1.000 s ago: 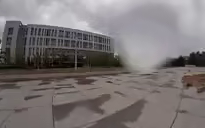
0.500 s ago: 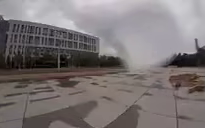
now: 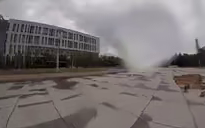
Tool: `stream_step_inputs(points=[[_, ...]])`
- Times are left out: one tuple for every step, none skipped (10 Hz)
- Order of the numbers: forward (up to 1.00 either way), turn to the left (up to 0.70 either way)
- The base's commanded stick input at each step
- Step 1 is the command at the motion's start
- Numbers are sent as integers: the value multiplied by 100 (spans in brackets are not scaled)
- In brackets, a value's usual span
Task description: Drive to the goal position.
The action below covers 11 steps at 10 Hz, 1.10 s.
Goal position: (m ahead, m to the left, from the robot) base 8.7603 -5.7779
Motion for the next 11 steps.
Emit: stream_step_inputs(points=[[70,0],[70,0],[70,0],[70,0],[70,0],[70,0],[70,-25],[70,-35],[70,-13],[70,0],[70,0]])
